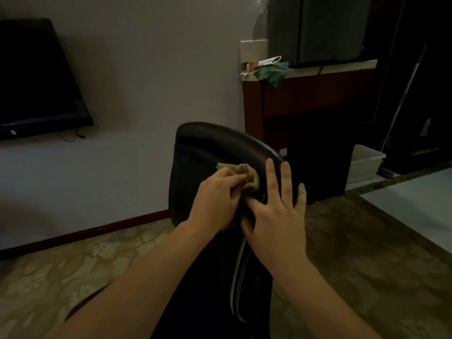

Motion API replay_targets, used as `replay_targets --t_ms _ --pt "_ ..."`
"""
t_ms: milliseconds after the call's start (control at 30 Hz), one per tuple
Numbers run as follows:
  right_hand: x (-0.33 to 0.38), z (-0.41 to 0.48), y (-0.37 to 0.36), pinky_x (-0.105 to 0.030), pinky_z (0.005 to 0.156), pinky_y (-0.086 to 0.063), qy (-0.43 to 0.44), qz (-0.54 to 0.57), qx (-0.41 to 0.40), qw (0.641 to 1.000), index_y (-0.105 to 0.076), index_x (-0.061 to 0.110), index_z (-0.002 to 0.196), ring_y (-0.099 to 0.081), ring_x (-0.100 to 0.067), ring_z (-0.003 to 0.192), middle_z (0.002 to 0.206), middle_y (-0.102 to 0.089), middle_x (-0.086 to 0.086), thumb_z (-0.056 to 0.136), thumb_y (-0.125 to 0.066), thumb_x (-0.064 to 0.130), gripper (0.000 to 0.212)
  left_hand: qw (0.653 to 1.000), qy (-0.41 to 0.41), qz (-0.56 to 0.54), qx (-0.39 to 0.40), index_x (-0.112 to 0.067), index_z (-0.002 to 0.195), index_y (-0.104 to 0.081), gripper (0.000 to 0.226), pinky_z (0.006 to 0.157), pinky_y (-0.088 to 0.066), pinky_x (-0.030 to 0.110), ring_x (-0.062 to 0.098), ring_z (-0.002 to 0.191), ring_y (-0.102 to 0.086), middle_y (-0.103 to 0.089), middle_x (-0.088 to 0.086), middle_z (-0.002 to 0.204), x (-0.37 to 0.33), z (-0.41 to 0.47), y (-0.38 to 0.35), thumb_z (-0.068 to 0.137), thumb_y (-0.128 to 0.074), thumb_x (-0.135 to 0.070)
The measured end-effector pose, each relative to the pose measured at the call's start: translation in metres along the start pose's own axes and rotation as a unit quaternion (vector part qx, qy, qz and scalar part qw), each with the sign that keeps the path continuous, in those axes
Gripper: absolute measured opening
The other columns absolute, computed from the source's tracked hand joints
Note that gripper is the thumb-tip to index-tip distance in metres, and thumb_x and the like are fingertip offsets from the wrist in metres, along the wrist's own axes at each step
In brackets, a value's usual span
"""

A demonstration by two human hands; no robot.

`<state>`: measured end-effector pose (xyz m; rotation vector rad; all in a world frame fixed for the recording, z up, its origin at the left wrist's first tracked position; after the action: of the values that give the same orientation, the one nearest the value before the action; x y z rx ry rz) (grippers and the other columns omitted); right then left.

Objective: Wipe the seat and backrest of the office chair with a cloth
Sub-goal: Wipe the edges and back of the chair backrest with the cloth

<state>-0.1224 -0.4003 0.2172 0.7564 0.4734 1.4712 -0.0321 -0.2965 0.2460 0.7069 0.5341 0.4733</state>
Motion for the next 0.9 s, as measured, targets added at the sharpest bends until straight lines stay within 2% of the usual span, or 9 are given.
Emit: replay_targets --t_ms 100,200,300,367,533,667,733,800,900 --pt "0.003 -0.009 0.002 -0.059 0.117 -0.017 0.015 0.081 -0.020 0.996 -0.071 0.031 0.111 0.007 -0.032 0.151 0.164 -0.006 -0.013 0.084 -0.067 0.042 0.029 1.000 0.018 -0.017 0.008 -0.019 0.129 -0.068 0.029 0.094 -0.042 0.013 -0.003 0.101 -0.053 -0.065 -0.006 0.118 0.004 -0.002 0.001 0.101 -0.059 -0.018" --pt "0.002 -0.020 0.010 -0.045 0.119 -0.014 0.015 0.226 -0.044 0.973 -0.068 0.028 0.119 0.005 -0.027 0.152 0.165 -0.002 -0.010 0.090 -0.060 0.042 0.033 1.000 0.015 -0.003 0.003 -0.019 0.127 -0.070 0.028 0.094 -0.044 0.017 -0.001 0.100 -0.055 -0.067 -0.004 0.117 0.003 0.005 0.004 0.101 -0.060 -0.018" --pt "-0.001 -0.031 0.017 -0.038 0.118 -0.019 -0.026 0.329 -0.045 0.943 -0.065 0.032 0.120 0.000 -0.017 0.152 0.165 0.005 0.004 0.090 -0.055 0.048 0.036 0.999 0.003 0.034 0.003 -0.018 0.127 -0.070 0.028 0.091 -0.042 0.017 0.004 0.101 -0.058 -0.069 0.000 0.120 0.007 0.013 0.008 0.101 -0.058 -0.018" --pt "-0.001 -0.038 0.017 -0.035 0.117 -0.024 -0.040 0.357 -0.026 0.933 -0.063 0.037 0.117 -0.001 -0.010 0.151 0.163 0.011 0.015 0.088 -0.052 0.053 0.035 0.998 0.030 0.052 -0.007 -0.018 0.128 -0.069 0.029 0.092 -0.040 0.018 0.007 0.105 -0.060 -0.069 0.000 0.123 0.013 0.018 0.009 0.101 -0.058 -0.018" --pt "-0.002 -0.048 0.010 -0.049 0.117 -0.029 -0.033 0.347 -0.007 0.937 -0.058 0.040 0.124 0.001 -0.012 0.152 0.161 0.015 0.020 0.088 -0.049 0.052 0.038 0.998 0.057 0.026 -0.021 -0.017 0.128 -0.068 0.028 0.081 -0.036 0.005 -0.001 0.095 -0.053 -0.068 0.000 0.117 0.006 0.013 0.000 0.102 -0.057 -0.019" --pt "-0.002 -0.052 0.008 -0.049 0.115 -0.033 -0.039 0.371 -0.010 0.928 -0.063 0.038 0.118 -0.007 -0.015 0.152 0.164 0.008 0.014 0.089 -0.052 0.049 0.034 1.000 0.003 0.013 -0.027 -0.017 0.124 -0.070 0.026 0.081 -0.037 0.005 -0.002 0.093 -0.053 -0.068 -0.003 0.112 -0.010 -0.010 -0.002 0.100 -0.060 -0.017" --pt "-0.003 -0.054 0.011 -0.039 0.116 -0.034 -0.071 0.434 -0.022 0.898 -0.066 0.040 0.110 -0.015 -0.007 0.149 0.164 -0.002 0.015 0.088 -0.050 0.049 0.029 0.999 -0.036 0.005 -0.018 -0.017 0.123 -0.071 0.025 0.085 -0.042 0.009 0.000 0.093 -0.057 -0.068 -0.004 0.112 -0.019 -0.022 -0.002 0.100 -0.061 -0.018" --pt "-0.007 -0.058 0.014 -0.030 0.115 -0.031 -0.131 0.539 -0.035 0.831 -0.068 0.041 0.097 -0.021 0.002 0.145 0.160 -0.019 0.018 0.087 -0.046 0.048 0.026 0.998 -0.058 0.002 -0.007 -0.019 0.124 -0.071 0.027 0.088 -0.050 0.019 0.003 0.096 -0.061 -0.069 -0.004 0.114 -0.021 -0.027 0.000 0.100 -0.060 -0.020" --pt "-0.014 -0.061 0.015 -0.040 0.118 -0.025 -0.186 0.657 -0.031 0.730 -0.065 0.033 0.090 -0.031 -0.001 0.142 0.153 -0.039 0.015 0.090 -0.040 0.042 0.026 0.998 -0.062 0.009 -0.004 -0.019 0.125 -0.070 0.030 0.094 -0.054 0.029 0.009 0.103 -0.066 -0.071 -0.002 0.119 -0.014 -0.021 0.006 0.100 -0.055 -0.024"
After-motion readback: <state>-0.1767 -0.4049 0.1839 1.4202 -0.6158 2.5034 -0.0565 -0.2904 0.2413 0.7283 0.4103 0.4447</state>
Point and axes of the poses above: each hand's wrist, its own z-axis towards the middle knuckle, its own y-axis out of the back of the hand, x = y × z, the point moved 4 cm from there along z, towards the middle knuckle
